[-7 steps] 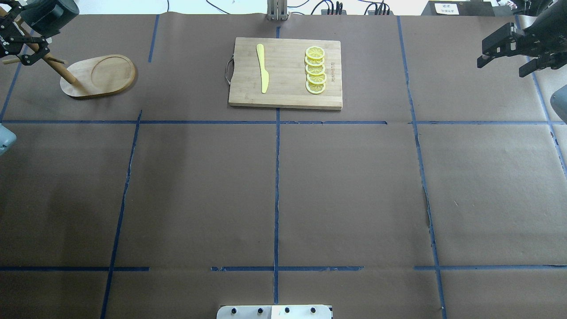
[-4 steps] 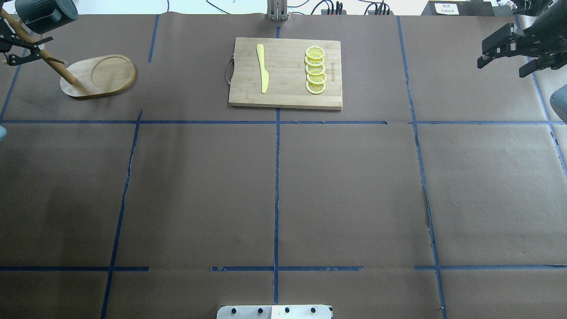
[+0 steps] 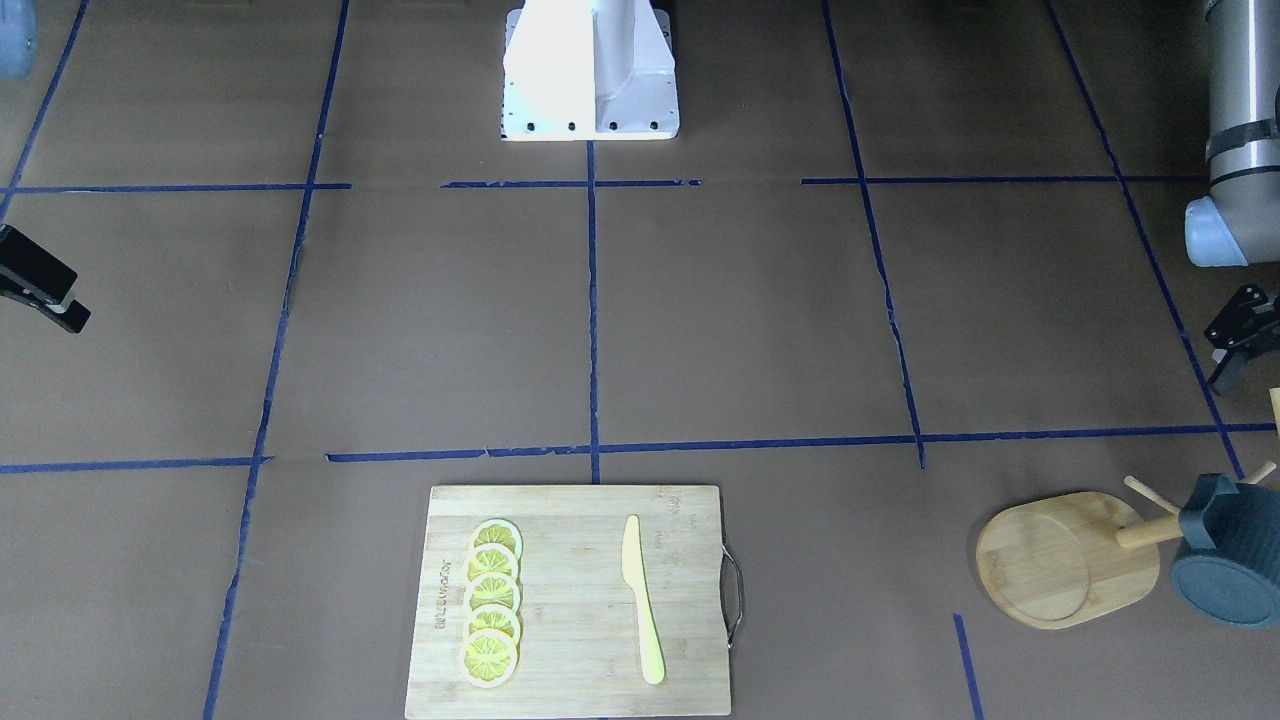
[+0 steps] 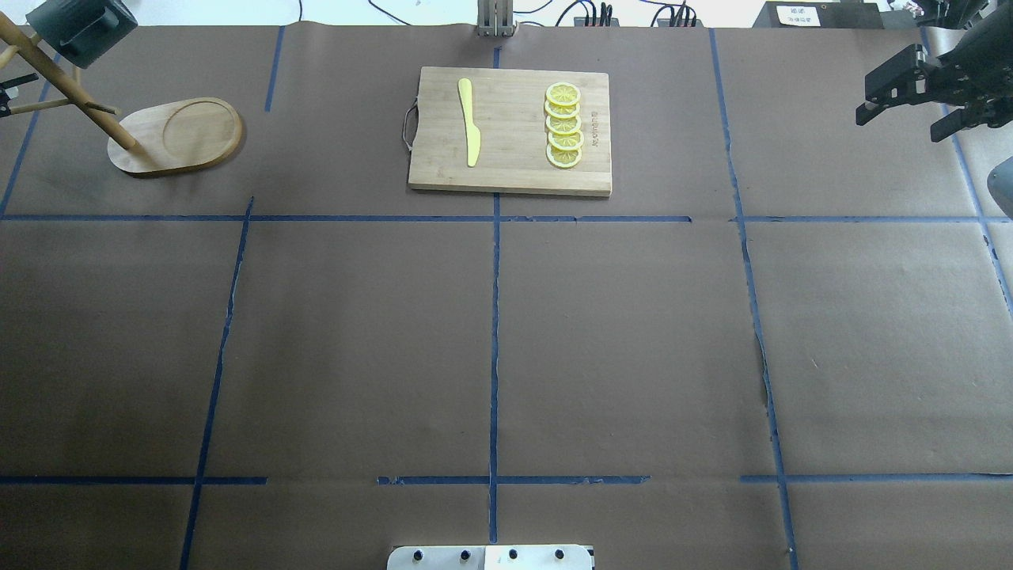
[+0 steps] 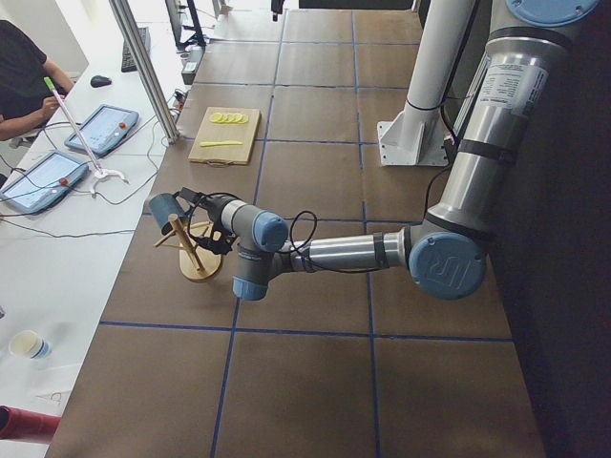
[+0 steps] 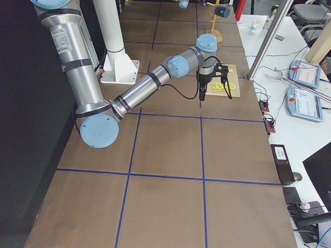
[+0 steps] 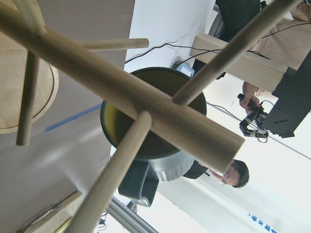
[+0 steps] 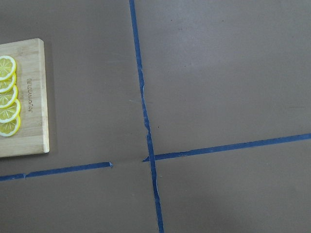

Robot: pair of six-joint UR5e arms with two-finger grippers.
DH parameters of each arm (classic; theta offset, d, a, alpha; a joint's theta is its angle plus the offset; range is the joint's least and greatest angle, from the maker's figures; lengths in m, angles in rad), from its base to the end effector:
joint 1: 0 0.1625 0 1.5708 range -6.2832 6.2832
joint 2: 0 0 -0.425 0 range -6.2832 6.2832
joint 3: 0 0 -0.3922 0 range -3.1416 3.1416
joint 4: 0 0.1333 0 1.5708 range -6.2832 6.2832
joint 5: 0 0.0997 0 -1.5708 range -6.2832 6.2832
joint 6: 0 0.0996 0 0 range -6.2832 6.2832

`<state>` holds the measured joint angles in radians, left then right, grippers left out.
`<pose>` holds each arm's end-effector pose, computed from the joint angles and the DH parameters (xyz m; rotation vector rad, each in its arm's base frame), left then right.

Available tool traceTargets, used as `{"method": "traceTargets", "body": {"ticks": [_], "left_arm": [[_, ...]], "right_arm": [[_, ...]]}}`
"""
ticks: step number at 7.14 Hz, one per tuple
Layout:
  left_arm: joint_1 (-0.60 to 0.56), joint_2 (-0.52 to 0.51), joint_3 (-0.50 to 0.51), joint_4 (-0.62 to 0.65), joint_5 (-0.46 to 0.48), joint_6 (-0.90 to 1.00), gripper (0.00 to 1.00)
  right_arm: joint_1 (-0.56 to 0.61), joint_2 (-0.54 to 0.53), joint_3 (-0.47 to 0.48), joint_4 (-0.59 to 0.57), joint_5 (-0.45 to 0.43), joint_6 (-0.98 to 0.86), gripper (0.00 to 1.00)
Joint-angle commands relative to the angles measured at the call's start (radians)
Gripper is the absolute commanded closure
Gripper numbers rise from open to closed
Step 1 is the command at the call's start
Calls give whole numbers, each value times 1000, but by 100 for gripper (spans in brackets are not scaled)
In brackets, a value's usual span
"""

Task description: Hang cup on storage rack

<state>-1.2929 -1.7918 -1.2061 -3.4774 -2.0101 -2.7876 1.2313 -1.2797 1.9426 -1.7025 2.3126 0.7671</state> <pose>0.0636 -0.5546 0.5182 -0.2841 1.9605 -1.3912 -0.1223 -0.5446 0.3411 0.0504 -0.8821 0.2025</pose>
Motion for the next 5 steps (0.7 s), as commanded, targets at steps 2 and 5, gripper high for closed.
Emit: {"method": "traceTargets", "body": {"ticks": [2,5], "left_arm": [[-164,19,-180,242,-261,378,0],[-236,69,-319,613,-315,1150,0]], "right_arm": [[20,-23,2,1,1,-2,0],[37,-38,-4,3,-6,-14,0]]}}
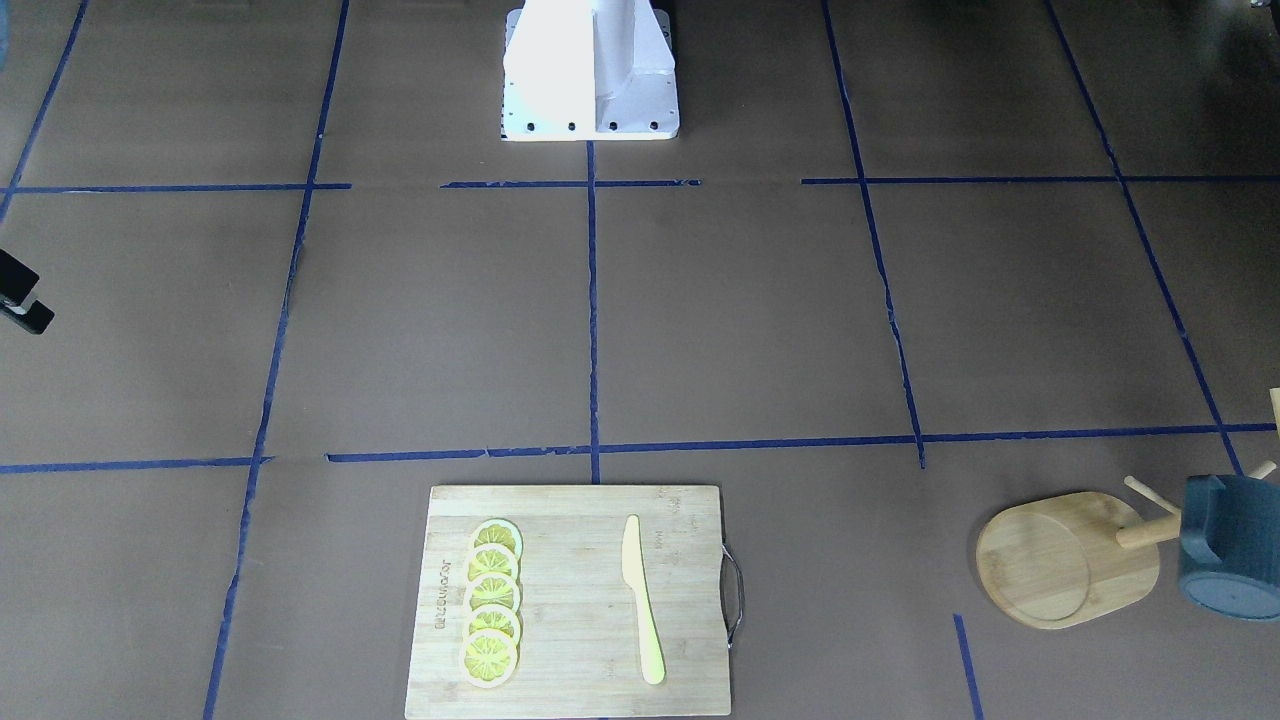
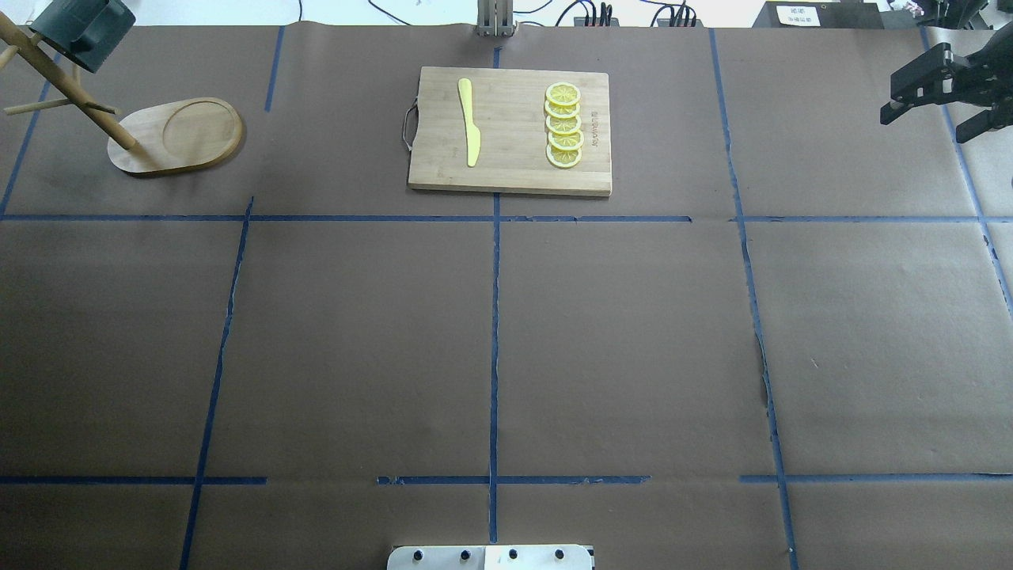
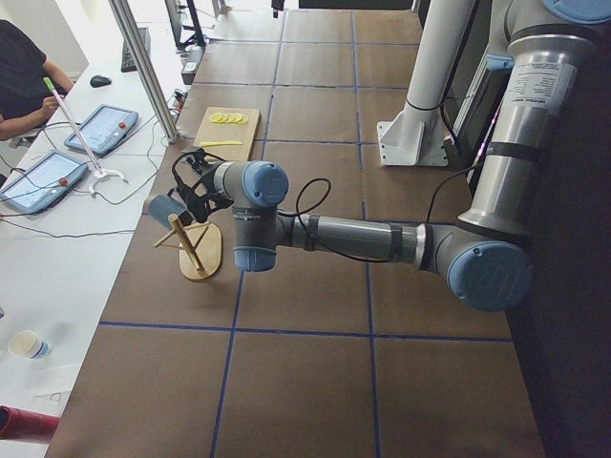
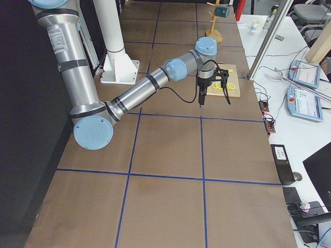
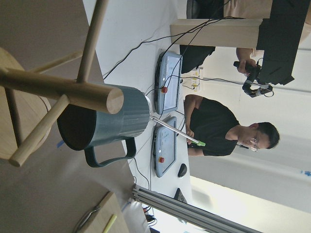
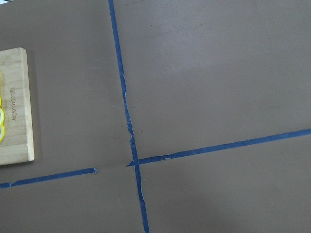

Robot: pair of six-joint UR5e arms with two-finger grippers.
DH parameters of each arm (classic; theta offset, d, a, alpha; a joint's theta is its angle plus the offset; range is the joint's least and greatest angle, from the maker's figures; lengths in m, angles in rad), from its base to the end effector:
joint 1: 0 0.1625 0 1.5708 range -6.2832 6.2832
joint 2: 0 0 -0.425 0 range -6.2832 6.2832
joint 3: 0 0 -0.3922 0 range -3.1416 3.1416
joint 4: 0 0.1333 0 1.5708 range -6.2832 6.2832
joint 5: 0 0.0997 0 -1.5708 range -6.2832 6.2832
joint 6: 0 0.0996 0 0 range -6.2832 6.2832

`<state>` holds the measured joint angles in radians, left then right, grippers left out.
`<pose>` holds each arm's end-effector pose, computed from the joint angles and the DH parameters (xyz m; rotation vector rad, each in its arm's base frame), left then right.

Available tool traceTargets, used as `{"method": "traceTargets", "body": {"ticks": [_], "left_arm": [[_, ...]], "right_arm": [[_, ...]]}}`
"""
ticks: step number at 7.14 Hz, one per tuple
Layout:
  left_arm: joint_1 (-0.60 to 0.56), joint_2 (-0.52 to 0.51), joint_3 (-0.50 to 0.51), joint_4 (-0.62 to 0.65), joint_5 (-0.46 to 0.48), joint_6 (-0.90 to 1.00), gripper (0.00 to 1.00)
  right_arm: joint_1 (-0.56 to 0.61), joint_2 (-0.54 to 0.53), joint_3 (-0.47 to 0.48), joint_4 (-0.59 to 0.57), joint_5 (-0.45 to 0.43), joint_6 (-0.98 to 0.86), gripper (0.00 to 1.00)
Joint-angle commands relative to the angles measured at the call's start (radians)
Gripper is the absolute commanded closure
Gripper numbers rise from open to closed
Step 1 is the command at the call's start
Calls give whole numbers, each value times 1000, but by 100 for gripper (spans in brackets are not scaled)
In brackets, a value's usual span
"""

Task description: Hang cup on storage rack

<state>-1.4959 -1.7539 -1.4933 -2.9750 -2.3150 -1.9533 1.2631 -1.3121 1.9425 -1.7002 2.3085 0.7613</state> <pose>-0.0247 -0.5500 0.4440 0.2605 1.5796 -0.9278 -0.1029 -0.5427 0.3589 0.0435 -0.8656 0.2402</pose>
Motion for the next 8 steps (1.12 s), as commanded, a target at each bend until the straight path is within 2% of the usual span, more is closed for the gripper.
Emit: {"method": "traceTargets", "body": {"ticks": [1,3,4,6,8], "left_arm": [[-71,68,-30,187,-3,576,0],[-104,76,-31,426,34,970,0],[-101,76,-42,549,134,1178,0],[-95,65,-121,927,245,1495,0],[-95,68,-140,1222,235,1699,0]], "right_arm": [[27,-25,-2,4,9,-20,0],[79,-79,0,1,11,-144,0],[103,-111,1,4,11,-196,0],[146,-186,22,8,12,-288,0],[217,-237,16,-1,52,-408,0]]}}
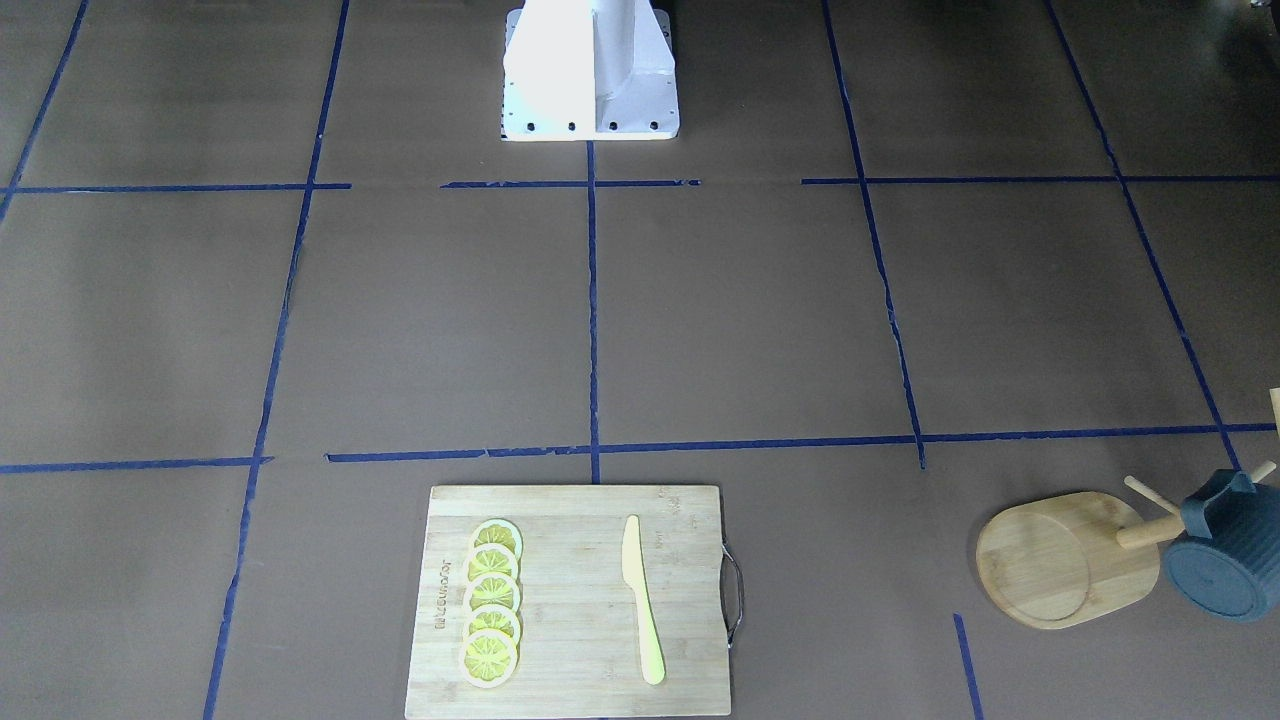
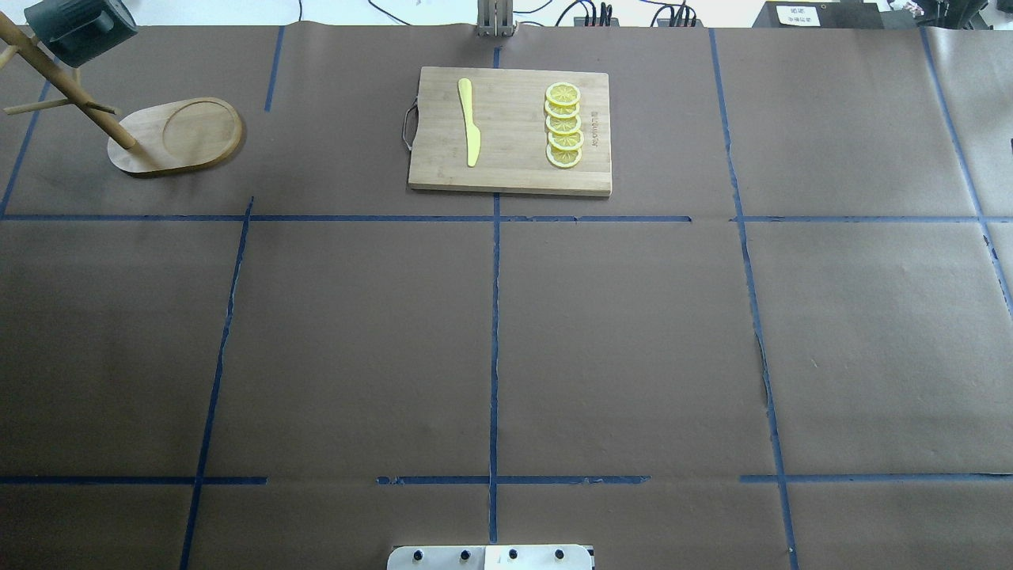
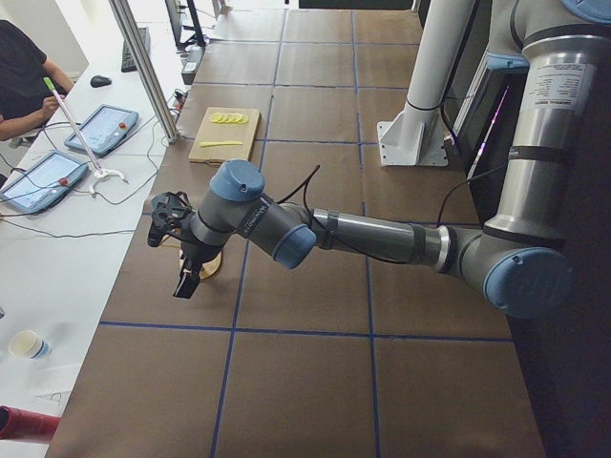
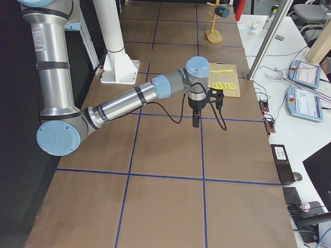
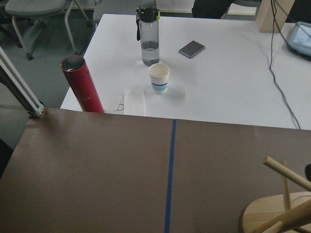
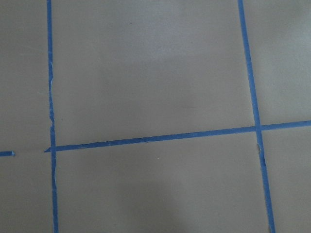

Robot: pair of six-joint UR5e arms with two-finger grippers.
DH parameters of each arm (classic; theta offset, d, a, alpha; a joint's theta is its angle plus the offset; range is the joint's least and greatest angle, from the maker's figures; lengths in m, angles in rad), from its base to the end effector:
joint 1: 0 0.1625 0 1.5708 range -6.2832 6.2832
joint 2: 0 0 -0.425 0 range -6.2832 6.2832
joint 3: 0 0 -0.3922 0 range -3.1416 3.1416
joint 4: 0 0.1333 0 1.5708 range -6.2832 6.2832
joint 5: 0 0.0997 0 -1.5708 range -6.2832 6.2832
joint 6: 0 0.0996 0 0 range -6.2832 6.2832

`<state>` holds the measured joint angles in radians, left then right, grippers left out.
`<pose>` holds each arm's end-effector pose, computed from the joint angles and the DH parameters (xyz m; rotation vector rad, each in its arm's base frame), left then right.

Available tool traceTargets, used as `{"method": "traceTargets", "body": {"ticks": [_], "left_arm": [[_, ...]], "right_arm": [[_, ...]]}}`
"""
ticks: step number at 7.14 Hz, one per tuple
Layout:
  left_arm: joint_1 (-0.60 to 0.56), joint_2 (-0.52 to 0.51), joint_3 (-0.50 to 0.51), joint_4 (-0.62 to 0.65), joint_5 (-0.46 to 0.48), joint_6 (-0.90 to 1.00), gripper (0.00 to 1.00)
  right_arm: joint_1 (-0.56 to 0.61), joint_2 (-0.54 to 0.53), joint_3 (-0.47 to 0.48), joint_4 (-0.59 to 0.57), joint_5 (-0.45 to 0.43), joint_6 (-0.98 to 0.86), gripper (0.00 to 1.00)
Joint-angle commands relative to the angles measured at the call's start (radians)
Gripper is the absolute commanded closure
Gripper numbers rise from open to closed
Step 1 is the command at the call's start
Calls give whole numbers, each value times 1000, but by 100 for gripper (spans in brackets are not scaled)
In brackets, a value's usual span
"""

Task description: Hang cup on storage rack

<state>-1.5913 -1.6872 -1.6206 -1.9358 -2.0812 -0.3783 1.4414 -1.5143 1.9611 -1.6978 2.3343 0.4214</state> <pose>-0.0962 -0.5643 0.5442 0.4233 0.5838 -0.2459 0.0000 -0.4991 0.4543 0.0868 -0.8113 0.1536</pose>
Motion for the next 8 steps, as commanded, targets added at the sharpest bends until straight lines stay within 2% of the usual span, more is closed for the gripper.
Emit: {"method": "traceTargets", "body": {"ticks": [1,3,4,5,8], "left_arm": [[1,9,5,283,-19,216,0],[-1,26,89,410,-236,474,0],[-1,74,90,399,-243,498,0],[-1,79,84,397,-240,495,0],[1,78,82,397,-244,487,0]], "right_arm": [[60,-65,-10,-3,37,-122,0],[120,-121,-82,0,97,-267,0],[154,-151,-162,6,105,-412,0],[181,-155,-210,6,99,-484,0],[188,-159,-245,10,82,-474,0]]}}
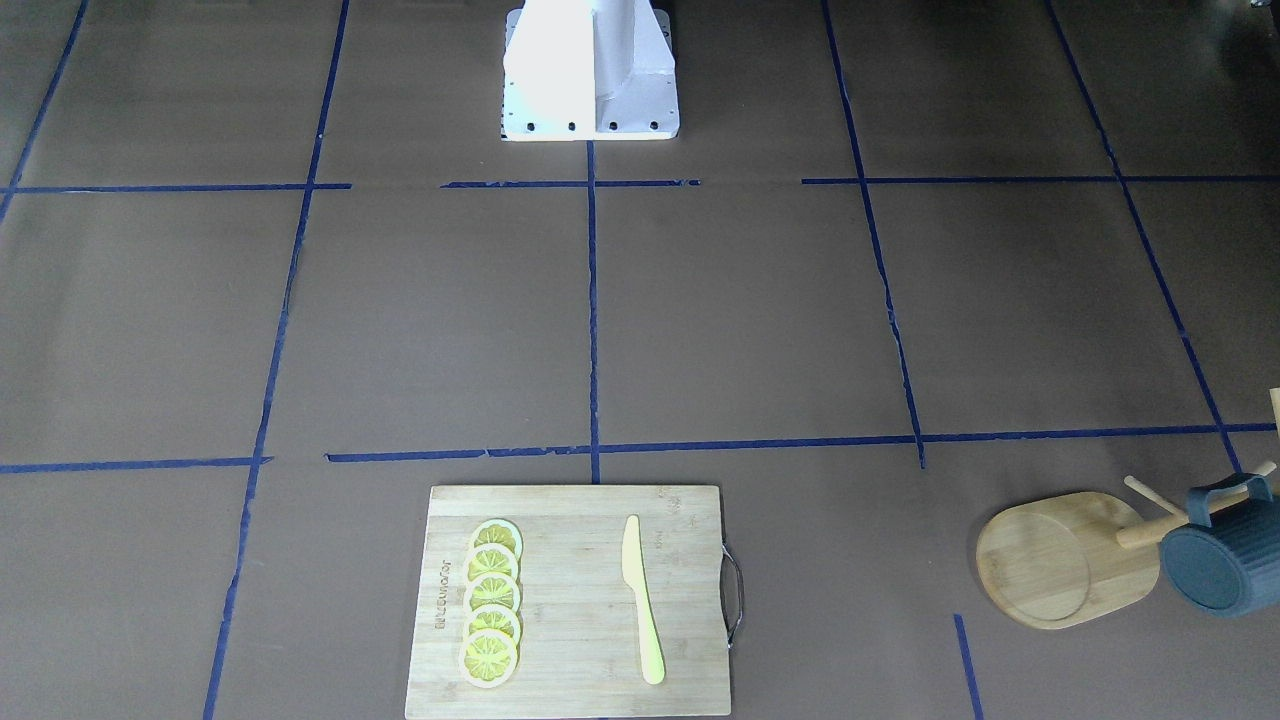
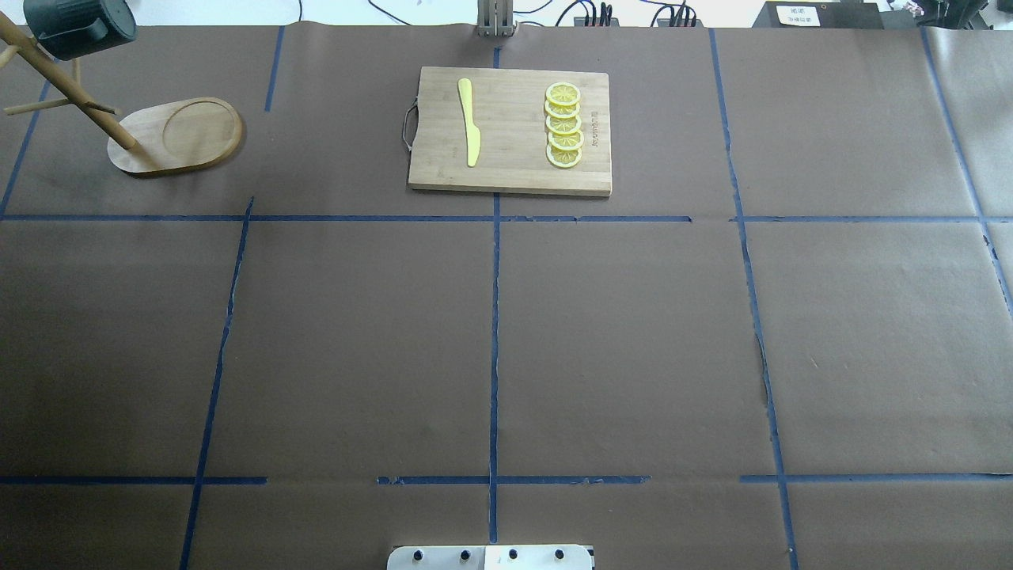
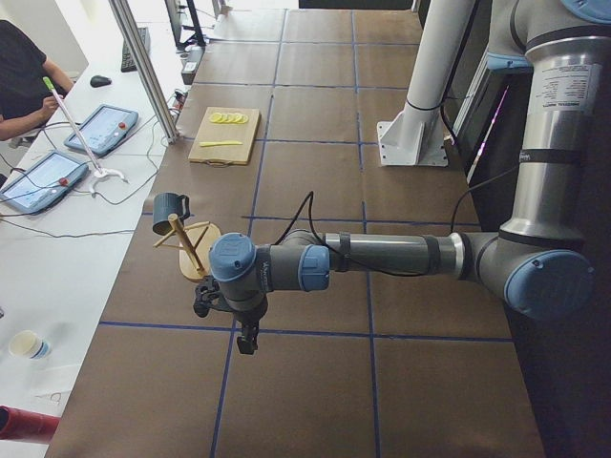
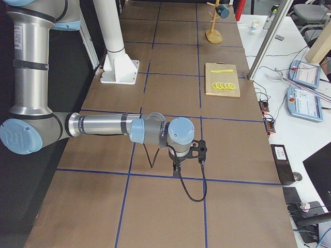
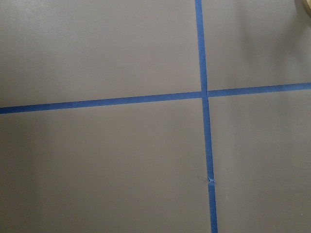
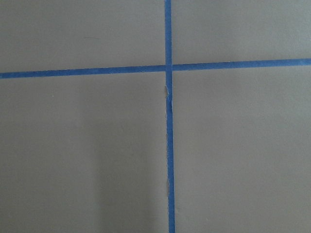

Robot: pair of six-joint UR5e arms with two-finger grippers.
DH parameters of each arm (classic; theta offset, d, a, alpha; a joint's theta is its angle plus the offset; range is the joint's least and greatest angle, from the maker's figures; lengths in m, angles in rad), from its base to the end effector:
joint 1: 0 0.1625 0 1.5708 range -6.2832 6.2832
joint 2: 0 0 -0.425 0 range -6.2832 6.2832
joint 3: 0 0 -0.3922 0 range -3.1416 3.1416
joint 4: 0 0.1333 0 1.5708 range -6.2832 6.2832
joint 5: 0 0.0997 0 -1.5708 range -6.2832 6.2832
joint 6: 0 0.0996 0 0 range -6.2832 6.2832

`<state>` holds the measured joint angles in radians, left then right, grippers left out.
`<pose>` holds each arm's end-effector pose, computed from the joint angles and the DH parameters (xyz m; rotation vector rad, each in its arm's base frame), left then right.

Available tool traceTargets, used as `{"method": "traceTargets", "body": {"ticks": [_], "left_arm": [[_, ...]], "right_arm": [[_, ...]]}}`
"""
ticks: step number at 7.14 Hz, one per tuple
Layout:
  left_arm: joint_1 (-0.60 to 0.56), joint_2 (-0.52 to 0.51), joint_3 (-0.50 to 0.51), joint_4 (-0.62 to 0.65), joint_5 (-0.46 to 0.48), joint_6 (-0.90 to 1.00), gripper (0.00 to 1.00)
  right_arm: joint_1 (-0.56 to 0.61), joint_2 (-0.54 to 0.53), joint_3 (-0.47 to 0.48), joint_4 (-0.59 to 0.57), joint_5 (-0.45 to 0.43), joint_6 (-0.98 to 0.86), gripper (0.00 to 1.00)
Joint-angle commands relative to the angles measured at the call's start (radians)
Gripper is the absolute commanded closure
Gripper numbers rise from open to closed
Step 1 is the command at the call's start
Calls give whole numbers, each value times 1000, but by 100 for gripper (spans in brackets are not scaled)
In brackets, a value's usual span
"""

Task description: Hang cup on storage rack

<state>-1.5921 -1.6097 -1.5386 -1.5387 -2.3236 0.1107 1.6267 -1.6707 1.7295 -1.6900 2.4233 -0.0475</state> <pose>-0.0760 -0.5050 0.6597 0.0255 0.7529 0.0756 0.0831 -0.4407 0.6338 -0.0126 -0.8540 0.0336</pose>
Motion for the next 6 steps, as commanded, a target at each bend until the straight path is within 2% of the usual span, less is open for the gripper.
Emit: {"method": "traceTargets", "body": {"ticks": [1,3,6], "left_arm": [[0,1,5,0,-2,-2,0],[1,-1,9,-1,0,-2,0],[1,-4,-2,0,-2,-3,0]], "right_arm": [[2,-13,-24,3,-16,-5,0],[2,-15,-54,4,-29,-6,0],[4,-4,-45,39,-33,-5,0]]}}
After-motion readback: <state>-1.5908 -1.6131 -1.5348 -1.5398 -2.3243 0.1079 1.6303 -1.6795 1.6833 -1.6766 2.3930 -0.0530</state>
